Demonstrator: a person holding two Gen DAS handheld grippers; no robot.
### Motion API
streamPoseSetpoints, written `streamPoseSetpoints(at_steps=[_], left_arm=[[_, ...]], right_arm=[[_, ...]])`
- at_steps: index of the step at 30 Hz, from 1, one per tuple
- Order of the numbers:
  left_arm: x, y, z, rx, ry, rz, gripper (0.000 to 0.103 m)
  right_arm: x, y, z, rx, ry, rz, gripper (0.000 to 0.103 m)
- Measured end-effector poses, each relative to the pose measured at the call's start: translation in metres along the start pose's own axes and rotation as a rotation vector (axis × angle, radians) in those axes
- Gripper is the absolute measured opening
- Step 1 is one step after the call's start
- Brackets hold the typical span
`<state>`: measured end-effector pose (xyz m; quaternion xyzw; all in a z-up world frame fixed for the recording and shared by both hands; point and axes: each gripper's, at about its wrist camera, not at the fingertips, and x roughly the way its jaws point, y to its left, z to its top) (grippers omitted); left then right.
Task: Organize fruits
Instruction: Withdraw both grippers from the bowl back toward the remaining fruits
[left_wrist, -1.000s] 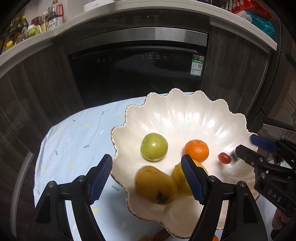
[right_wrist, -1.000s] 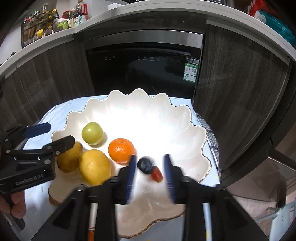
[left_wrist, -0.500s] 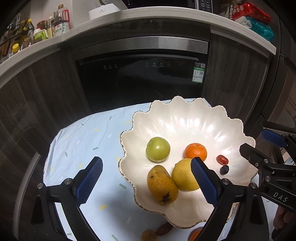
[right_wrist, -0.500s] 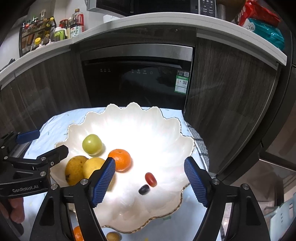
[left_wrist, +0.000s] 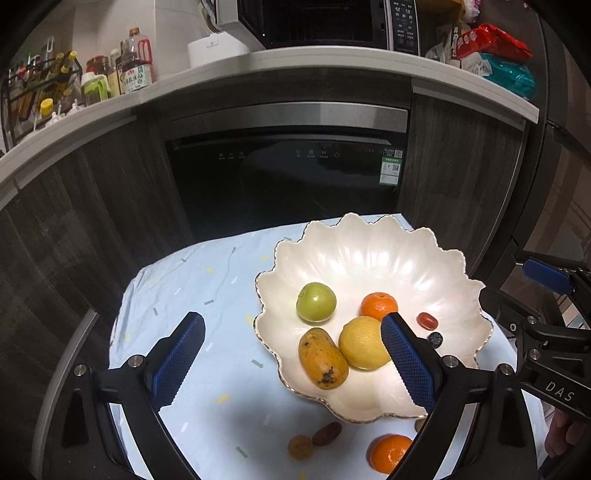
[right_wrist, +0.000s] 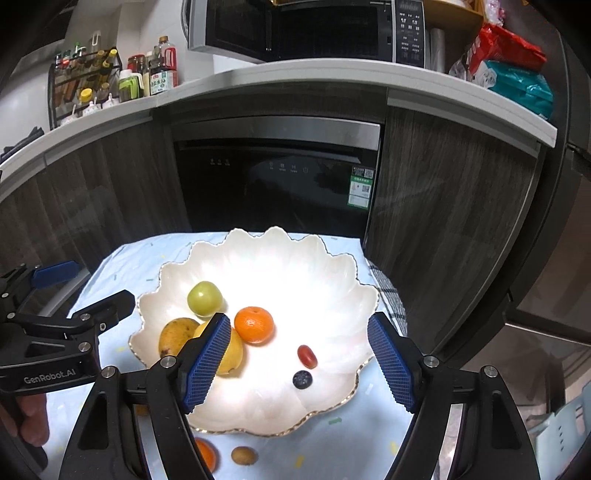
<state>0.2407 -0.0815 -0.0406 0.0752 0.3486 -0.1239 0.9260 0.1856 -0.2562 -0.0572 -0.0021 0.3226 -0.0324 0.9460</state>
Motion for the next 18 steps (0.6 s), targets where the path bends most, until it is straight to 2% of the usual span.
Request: streamPoseSetpoints(at_steps=[18], left_arm=[[-0.043, 0.000, -0.015, 0.011, -0.038, 0.011, 0.097]], right_arm=[[-0.041, 0.010, -0.009, -0.008, -0.043, 0.000, 0.077]])
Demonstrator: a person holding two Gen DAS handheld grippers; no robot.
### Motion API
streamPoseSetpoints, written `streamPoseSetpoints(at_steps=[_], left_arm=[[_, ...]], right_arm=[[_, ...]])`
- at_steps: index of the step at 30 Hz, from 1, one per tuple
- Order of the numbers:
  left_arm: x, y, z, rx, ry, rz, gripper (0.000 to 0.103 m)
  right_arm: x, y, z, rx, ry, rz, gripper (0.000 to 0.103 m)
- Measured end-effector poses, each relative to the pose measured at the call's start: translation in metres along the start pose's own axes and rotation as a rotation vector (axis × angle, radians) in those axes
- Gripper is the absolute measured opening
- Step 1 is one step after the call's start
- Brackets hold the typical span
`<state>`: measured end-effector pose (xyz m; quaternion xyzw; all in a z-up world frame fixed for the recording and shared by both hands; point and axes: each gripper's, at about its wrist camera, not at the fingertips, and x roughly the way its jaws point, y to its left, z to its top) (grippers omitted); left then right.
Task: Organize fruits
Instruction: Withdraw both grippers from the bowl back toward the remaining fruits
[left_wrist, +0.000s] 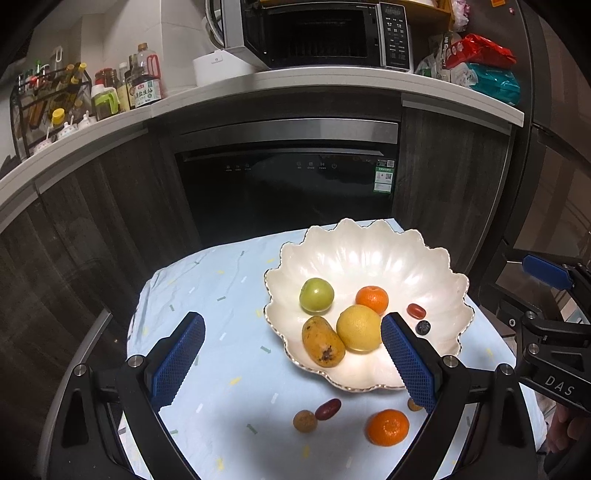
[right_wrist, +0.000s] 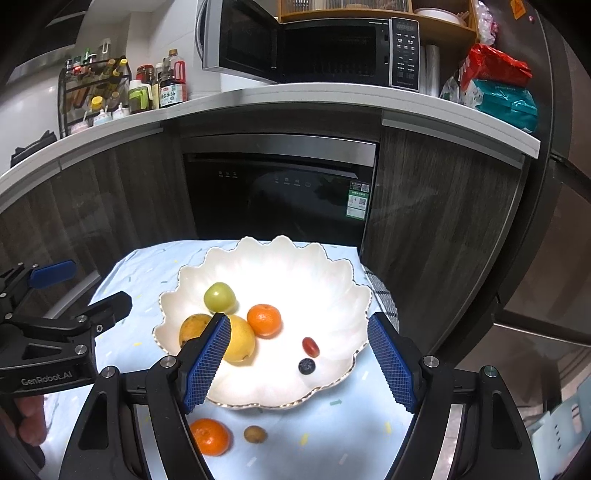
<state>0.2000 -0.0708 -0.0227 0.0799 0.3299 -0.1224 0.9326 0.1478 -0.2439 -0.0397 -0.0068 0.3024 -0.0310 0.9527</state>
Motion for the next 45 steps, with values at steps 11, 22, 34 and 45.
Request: streamPoseSetpoints(at_steps=[11, 22, 34, 45], left_arm=[[-0.012, 0.007, -0.016, 0.009, 0.003, 0.004, 0.097], [-0.017, 0.013, -0.037, 0.027, 0.012, 0.004, 0.097], [-0.012, 0.018, -0.060, 0.043, 0.034, -0.003, 0.097], [0.000, 0.020, -0.079, 0.052, 0.069, -0.011, 0.095]], right_arm=[[-0.009, 0.013, -0.011, -0.017, 0.002, 0.018, 0.077], [-0.010, 0.027, -0.024, -0.039, 0.021, 0.042, 0.077], [-0.007, 0.042, -0.045, -0.058, 0.048, 0.062, 0.077], [0.002, 0.051, -0.062, -0.083, 0.079, 0.083, 0.077]])
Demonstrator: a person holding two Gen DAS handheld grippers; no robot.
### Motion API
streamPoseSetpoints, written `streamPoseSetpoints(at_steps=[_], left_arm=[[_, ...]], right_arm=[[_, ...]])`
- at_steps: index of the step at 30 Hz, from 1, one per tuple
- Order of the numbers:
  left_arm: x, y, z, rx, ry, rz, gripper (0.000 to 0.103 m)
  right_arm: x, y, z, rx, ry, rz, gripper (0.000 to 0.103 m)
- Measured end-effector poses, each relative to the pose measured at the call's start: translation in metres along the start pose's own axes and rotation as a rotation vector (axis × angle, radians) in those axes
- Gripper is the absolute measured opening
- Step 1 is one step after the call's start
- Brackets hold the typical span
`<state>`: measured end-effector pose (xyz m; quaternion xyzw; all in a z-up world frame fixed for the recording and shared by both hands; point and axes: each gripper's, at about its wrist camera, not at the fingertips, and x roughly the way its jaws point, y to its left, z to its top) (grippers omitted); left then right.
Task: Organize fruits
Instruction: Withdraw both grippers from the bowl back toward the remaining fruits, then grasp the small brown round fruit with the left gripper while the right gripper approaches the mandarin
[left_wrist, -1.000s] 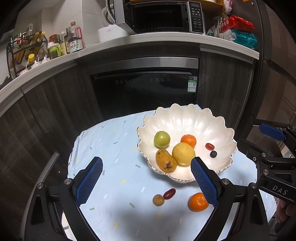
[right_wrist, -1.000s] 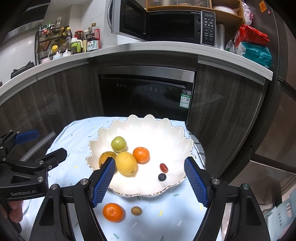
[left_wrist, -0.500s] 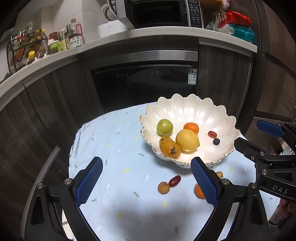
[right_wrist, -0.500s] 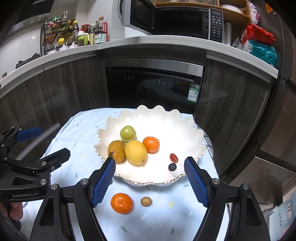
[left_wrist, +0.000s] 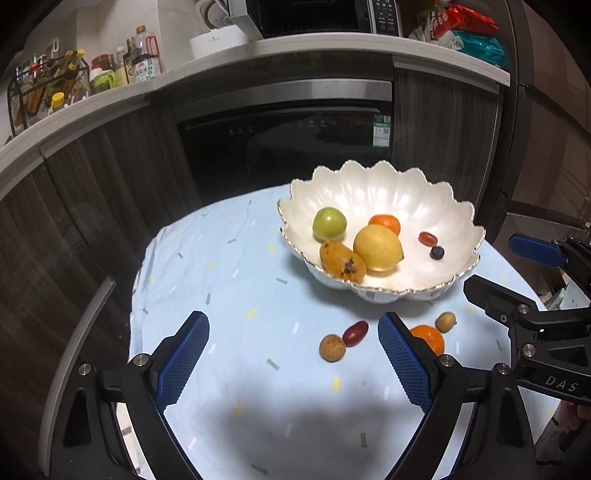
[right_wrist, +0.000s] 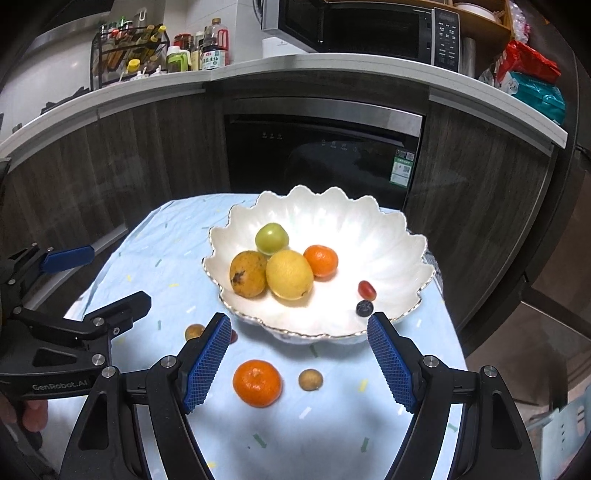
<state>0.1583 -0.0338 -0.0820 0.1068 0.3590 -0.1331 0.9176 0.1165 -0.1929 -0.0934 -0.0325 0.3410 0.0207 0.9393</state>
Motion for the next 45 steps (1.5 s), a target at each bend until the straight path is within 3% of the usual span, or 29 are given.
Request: streamPoseSetpoints(at_steps=[20, 32, 45], left_arm=[[0.033, -0.002, -0.026, 0.068, 0.033, -0.072, 0.094], [0.058, -0.011, -0.036, 0.155, 0.044, -0.116, 0.089], [0.079, -0.014, -0.041, 0.189, 0.070, -0.163, 0.077]], right_arm=[[0.026, 0.017, -0.020, -0.052, 0.063, 0.055, 0.067], [0.045, 0.023, -0.034, -0.075, 0.116, 0.093, 0.059], [0.062, 0.025, -0.043, -0.066, 0.163, 0.119, 0.056]])
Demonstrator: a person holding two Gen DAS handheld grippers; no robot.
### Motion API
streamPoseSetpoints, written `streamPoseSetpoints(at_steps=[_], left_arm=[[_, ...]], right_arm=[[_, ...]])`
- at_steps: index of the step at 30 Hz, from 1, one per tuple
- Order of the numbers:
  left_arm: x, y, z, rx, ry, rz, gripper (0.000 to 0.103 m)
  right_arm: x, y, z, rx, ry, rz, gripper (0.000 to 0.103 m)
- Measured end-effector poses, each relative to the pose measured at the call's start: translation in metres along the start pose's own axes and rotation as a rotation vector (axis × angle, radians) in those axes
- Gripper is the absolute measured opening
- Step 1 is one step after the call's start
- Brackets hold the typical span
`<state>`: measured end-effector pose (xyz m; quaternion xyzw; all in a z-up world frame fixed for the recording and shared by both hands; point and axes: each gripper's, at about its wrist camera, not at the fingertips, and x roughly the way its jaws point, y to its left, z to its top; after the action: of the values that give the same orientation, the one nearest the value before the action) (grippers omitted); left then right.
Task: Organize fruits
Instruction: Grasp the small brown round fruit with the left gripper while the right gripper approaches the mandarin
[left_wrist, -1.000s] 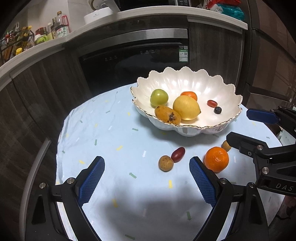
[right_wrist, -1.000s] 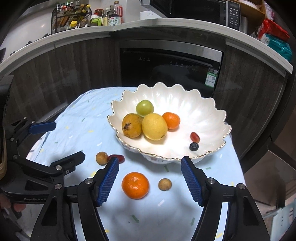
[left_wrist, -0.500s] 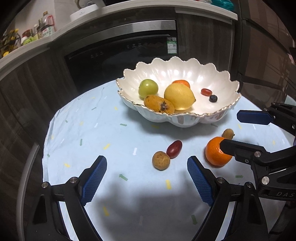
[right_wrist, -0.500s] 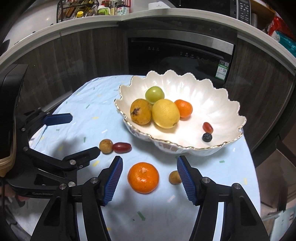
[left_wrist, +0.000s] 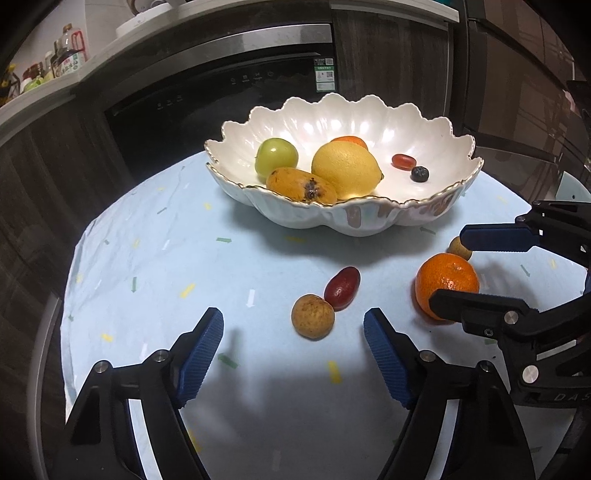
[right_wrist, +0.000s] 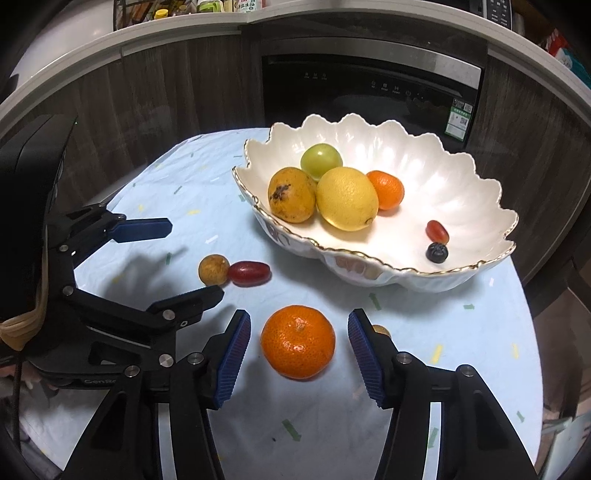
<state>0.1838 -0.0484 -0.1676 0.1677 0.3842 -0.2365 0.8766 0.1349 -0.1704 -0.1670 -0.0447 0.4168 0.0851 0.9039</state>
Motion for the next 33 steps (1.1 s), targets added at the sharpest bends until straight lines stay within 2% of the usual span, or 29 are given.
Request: streamPoseSetpoints(at_steps=[16, 24, 30, 33], left_arm=[[0.019, -0.003, 0.001, 0.034, 0.035, -0.046, 0.052], [0.021, -0.007, 0.003, 0.042, 0.038, -0.077, 0.034], [0.021, -0.007, 0.002, 0.035, 0.038, -0.066, 0.027], [0.019, -0.006, 0.002, 0.032, 0.040, -0.066, 0.026]], right_arm=[[0.019, -0.006, -0.008, 0.029, 0.048, 0.028, 0.051], [0.023, -0.008, -0.009, 0.051, 0.058, 0.051, 0.047], [0.023, -0.007, -0.009, 0.052, 0.058, 0.051, 0.045], [0.023, -0.008, -0.009, 0.052, 0.057, 0.051, 0.045]])
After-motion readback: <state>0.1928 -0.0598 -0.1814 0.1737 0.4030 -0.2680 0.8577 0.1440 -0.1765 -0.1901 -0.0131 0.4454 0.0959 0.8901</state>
